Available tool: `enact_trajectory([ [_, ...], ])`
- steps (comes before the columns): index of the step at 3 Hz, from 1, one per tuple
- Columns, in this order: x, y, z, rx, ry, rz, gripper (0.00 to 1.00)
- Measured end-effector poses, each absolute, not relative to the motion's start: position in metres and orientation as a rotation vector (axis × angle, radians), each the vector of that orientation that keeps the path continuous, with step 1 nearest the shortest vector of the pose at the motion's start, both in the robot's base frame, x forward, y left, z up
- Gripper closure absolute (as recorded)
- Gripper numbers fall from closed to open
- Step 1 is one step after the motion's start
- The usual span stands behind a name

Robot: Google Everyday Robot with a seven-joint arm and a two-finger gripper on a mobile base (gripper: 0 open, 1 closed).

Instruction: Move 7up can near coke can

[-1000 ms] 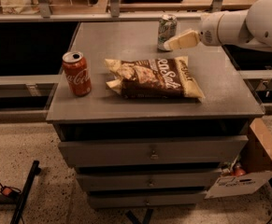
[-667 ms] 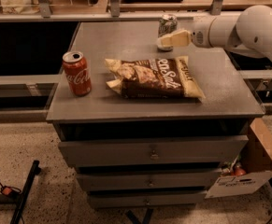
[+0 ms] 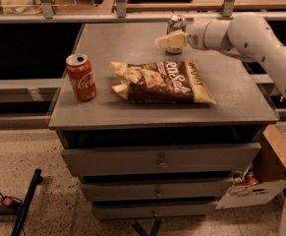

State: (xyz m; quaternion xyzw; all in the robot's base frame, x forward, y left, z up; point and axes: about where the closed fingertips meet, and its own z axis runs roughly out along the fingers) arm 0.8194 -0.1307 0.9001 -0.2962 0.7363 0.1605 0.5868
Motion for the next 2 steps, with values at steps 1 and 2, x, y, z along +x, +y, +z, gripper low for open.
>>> enact_trajectory([
  [1,0.84,-0.122,0.892,-0.692,1.704,0.354,0.18],
  [2,0.852,-0.12,0.886,-0.678,1.697,0.337,0.42],
])
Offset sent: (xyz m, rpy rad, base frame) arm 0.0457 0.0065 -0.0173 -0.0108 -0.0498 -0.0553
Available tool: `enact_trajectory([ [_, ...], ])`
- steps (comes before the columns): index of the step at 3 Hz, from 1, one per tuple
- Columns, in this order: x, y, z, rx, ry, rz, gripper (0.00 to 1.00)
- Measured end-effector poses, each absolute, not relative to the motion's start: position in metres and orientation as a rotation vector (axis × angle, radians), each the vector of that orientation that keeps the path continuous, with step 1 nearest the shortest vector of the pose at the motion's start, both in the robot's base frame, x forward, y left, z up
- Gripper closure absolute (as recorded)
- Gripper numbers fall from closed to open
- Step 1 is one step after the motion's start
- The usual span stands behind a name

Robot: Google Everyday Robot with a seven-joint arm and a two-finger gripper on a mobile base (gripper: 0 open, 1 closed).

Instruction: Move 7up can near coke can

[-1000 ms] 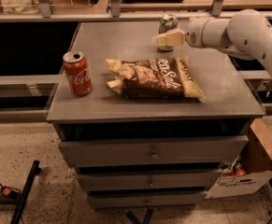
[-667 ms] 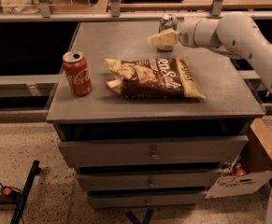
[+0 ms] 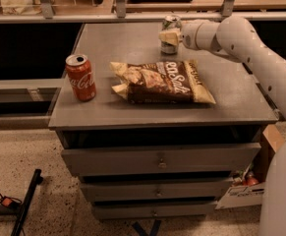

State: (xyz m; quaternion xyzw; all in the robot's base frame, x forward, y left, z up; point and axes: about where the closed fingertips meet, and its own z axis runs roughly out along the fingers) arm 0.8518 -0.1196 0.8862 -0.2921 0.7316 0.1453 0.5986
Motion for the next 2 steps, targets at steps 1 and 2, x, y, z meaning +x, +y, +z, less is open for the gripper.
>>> enact_trajectory([
  [1,0.8563,-0.1197,0.8856,-0.675,1.686,0.326,0.59],
  [2,0.8569,-0.112,0.8941,-0.687,1.667,0.356,0.63],
])
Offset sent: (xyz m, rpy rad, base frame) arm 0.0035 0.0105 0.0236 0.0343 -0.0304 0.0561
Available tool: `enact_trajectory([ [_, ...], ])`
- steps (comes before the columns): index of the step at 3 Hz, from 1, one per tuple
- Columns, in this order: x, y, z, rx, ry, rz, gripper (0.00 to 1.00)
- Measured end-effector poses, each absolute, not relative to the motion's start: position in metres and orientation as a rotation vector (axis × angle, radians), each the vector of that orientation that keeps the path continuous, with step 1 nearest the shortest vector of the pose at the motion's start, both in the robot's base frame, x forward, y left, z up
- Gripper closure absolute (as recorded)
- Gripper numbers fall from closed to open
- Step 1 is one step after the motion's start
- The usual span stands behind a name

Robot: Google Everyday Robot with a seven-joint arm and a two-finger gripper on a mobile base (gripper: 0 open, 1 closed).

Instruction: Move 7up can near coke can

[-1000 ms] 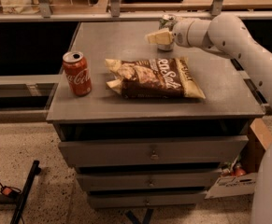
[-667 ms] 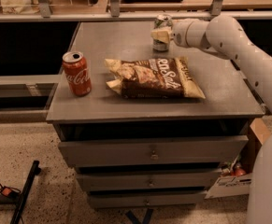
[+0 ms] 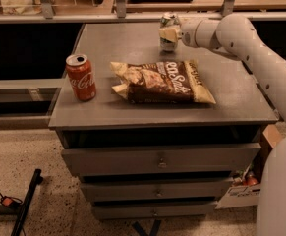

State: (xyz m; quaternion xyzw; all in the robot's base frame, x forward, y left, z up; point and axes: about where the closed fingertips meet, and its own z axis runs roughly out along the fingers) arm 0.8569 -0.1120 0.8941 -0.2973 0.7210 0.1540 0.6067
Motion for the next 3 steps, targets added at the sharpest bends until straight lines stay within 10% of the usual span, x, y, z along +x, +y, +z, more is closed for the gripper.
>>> enact_trajectory([
  [3,0.819,0.023,0.925,-0.955,1.547,0.732,0.64],
])
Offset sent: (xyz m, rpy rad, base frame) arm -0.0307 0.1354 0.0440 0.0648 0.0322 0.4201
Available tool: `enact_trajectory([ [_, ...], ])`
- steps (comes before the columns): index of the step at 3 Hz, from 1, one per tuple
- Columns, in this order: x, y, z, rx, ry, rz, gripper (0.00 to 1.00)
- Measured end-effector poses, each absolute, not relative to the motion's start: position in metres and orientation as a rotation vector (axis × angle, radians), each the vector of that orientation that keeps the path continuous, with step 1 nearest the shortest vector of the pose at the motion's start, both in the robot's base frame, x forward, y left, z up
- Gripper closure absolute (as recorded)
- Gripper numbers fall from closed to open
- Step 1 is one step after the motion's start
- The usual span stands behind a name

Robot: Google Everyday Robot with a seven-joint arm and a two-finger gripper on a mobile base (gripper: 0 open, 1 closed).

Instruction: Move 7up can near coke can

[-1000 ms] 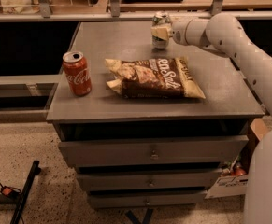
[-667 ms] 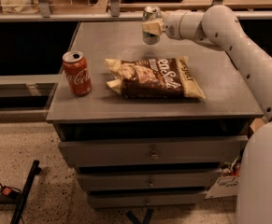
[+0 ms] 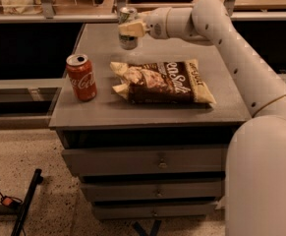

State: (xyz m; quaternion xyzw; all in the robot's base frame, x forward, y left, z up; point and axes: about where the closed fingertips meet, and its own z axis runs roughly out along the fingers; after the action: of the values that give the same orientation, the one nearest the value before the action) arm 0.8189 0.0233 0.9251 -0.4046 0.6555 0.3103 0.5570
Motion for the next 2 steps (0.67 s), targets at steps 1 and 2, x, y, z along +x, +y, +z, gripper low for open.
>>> enact_trajectory([
  [1,0.788,0.069,0.928,-1.044,1.503,0.893,0.63],
  [2,0.764,0.093,0.931,-1.095,1.469,0.997,0.62],
])
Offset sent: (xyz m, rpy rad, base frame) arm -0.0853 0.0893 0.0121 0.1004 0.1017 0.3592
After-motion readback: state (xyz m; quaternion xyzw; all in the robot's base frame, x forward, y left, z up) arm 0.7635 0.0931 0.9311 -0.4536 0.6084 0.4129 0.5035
